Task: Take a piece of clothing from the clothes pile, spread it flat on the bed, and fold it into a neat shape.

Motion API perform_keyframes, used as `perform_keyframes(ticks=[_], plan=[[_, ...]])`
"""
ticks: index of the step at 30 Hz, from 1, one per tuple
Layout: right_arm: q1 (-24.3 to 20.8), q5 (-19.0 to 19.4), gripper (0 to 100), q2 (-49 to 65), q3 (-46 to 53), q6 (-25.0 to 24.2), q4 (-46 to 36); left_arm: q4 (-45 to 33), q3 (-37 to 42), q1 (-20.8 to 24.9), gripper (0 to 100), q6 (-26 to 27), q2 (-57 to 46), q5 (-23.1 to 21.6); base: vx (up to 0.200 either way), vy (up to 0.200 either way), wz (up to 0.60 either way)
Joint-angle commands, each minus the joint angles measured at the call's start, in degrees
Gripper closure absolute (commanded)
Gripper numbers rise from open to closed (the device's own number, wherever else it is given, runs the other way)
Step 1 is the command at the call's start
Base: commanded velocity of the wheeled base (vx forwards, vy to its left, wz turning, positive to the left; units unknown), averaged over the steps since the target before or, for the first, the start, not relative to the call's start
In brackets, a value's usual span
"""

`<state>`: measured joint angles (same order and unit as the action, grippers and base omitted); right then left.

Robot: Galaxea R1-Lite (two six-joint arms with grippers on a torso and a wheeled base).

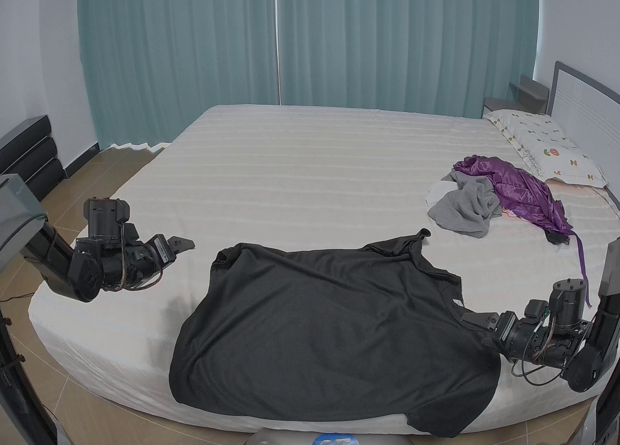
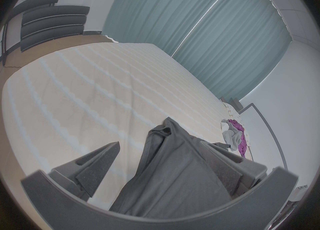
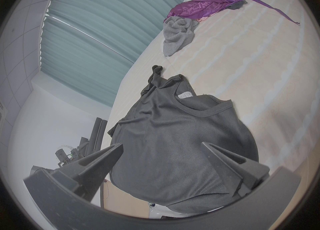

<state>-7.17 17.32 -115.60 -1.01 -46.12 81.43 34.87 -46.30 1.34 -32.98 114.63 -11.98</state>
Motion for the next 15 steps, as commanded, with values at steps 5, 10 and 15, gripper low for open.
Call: perform_keyframes(ticks=[5, 10, 15], plan=[[-0.30, 0.08, 0, -0.85, 1.01, -0.11, 0.04, -0.94, -12.32, 2.70, 0, -2.44, 10.62, 0.91, 0.000, 0.000, 0.00], [-0.39, -0.01, 0, -1.99, 1.01, -0.11, 0.13, -0.24, -15.40, 2.97, 0, -3.24, 15.98, 1.35, 0.000, 0.000, 0.00], [-0.48, -0.01, 0, -2.17, 1.01, -0.20, 0.04, 0.99, -22.96, 3.32, 0, -4.20, 22.74, 1.88, 0.000, 0.000, 0.00]])
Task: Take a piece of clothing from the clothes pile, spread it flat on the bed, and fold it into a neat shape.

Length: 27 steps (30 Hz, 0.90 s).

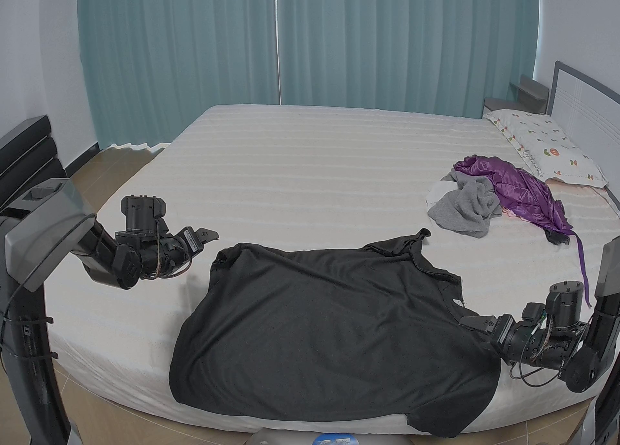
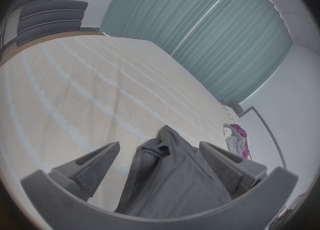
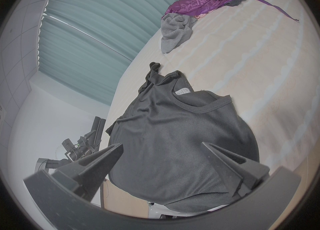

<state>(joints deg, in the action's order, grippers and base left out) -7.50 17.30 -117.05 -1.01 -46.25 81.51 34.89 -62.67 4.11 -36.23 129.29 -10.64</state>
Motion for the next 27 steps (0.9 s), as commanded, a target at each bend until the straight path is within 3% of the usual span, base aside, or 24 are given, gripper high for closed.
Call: perform_keyframes(ticks=[1, 10, 17, 22, 23, 27], plan=[[-0.24, -0.07, 0, -0.72, 1.01, -0.07, -0.03, 0.53, -8.17, 0.64, 0, -1.04, 8.78, 0.71, 0.000, 0.000, 0.00], [-0.41, -0.07, 0, -0.81, 0.92, -0.07, 0.06, 0.88, -10.80, 3.71, 0, -0.33, 11.07, 1.33, 0.000, 0.000, 0.00], [-0.85, -0.16, 0, -0.72, 1.01, -0.07, 0.67, 0.53, -15.55, 5.38, 0, 1.43, 15.20, 6.95, 0.000, 0.000, 0.00], [-1.12, -0.25, 0, -0.63, 1.01, -0.07, 0.67, 0.53, -15.73, 5.03, 0, 4.15, 16.08, 7.92, 0.000, 0.000, 0.00], [-1.12, -0.25, 0, -0.63, 1.01, -0.07, 0.76, 0.44, -15.73, 5.03, 100, 4.24, 16.17, 7.92, 0.000, 0.000, 0.00], [-1.29, -0.34, 0, -0.72, 0.92, 0.02, 0.85, 0.53, -15.73, 4.86, 100, 4.85, 16.25, 8.01, 0.000, 0.000, 0.00]])
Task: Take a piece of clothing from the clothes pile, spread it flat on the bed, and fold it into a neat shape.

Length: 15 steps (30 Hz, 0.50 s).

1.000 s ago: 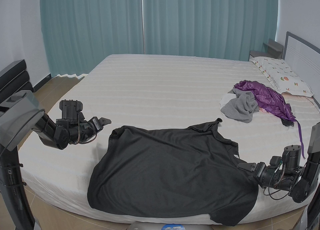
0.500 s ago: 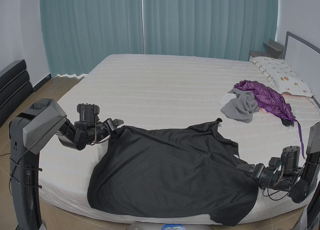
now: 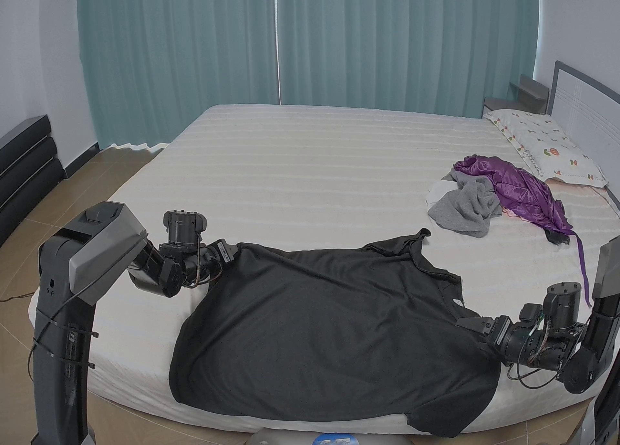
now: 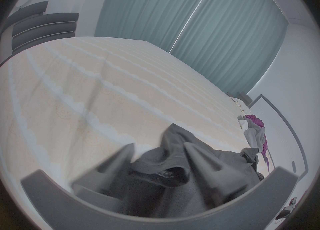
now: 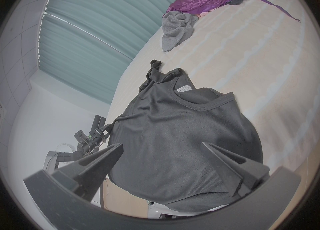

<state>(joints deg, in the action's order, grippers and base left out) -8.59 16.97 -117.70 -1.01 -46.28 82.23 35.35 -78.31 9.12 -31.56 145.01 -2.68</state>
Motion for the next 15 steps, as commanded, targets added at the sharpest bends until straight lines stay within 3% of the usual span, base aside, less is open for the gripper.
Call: perform_keyframes(ticks=[1, 10, 15], plan=[[-0.28, -0.01, 0, -0.07, 0.92, 0.05, 0.13, 0.07, -0.09, -0.15, 100, 0.18, 0.54, 0.13, 0.000, 0.000, 0.00], [-3.71, -0.89, 0, -6.23, -9.27, 0.57, 2.50, 0.42, -3.34, -3.49, 100, 3.79, 0.01, 2.68, 0.000, 0.000, 0.00], [-4.77, -6.33, 0, -12.47, -23.51, 0.84, -2.68, -0.11, -9.31, -5.08, 100, 4.32, 0.54, 2.77, 0.000, 0.000, 0.00]])
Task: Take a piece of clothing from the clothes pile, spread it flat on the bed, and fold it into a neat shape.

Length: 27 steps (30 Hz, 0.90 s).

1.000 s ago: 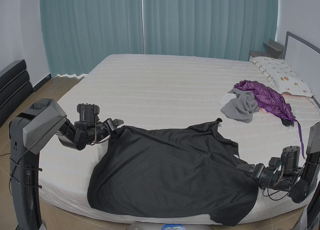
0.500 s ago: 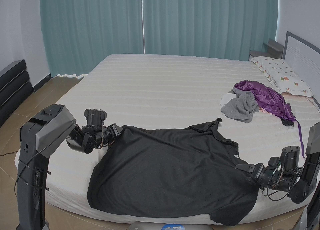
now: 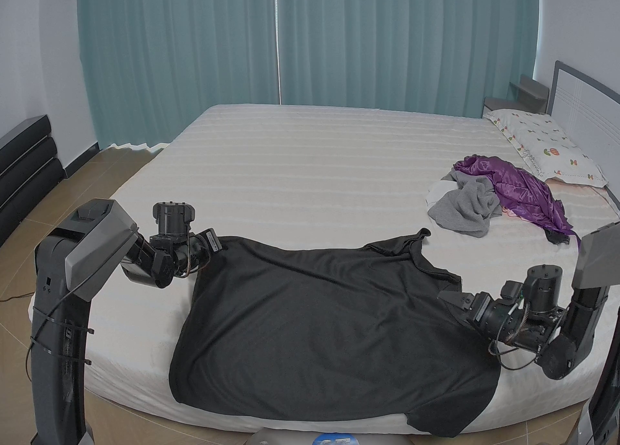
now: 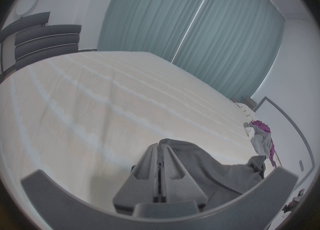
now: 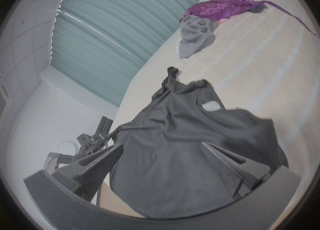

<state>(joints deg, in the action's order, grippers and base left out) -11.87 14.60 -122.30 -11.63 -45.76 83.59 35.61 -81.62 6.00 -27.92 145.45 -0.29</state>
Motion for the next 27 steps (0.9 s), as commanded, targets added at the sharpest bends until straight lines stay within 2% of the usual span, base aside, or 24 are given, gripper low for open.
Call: perform_keyframes(ticks=[1, 4, 5, 6, 8, 13, 14, 20, 27], plan=[[-1.40, -4.32, 0, -8.57, -16.76, 0.32, -6.42, -0.36, -7.07, -2.04, 100, 0.67, 0.19, 0.38, 0.000, 0.000, 0.00], [-1.05, -4.58, 0, -9.89, -23.26, 0.32, -10.64, -0.28, -8.12, -1.95, 100, 0.67, 0.45, 0.47, 0.000, 0.000, 0.00], [-1.13, -4.94, 0, -11.91, -29.59, 0.15, -15.21, -0.36, -9.26, -1.95, 100, 0.67, 0.54, 0.47, 0.000, 0.000, 0.00], [-1.31, -5.20, 0, -12.53, -30.91, 0.15, -16.35, -0.36, -9.53, -2.04, 100, 0.67, 0.54, 0.47, 0.000, 0.000, 0.00], [-1.66, -8.01, 0, -15.34, -37.94, 0.50, -20.84, -0.28, -10.93, -2.22, 100, 0.58, 1.33, 0.56, 0.000, 0.000, 0.00], [-0.52, -9.33, 0, -18.33, -45.67, 1.99, -25.06, 0.16, -12.25, -2.48, 100, 0.41, 2.56, 0.64, 0.000, 0.000, 0.00], [0.10, -9.51, 0, -18.94, -48.75, 2.78, -28.04, 0.16, -12.34, -2.83, 100, 0.41, 2.83, 0.64, 0.000, 0.000, 0.00], [-1.05, -9.07, 0, -19.65, -52.27, 2.78, -28.84, 0.16, -12.60, -2.83, 100, 0.32, 3.70, 0.64, 0.000, 0.000, 0.00], [-5.18, -9.16, 0, -20.88, -53.94, 2.78, -29.01, 0.25, -12.60, -2.22, 100, 0.32, 4.23, 0.73, 0.000, 0.000, 0.00]])
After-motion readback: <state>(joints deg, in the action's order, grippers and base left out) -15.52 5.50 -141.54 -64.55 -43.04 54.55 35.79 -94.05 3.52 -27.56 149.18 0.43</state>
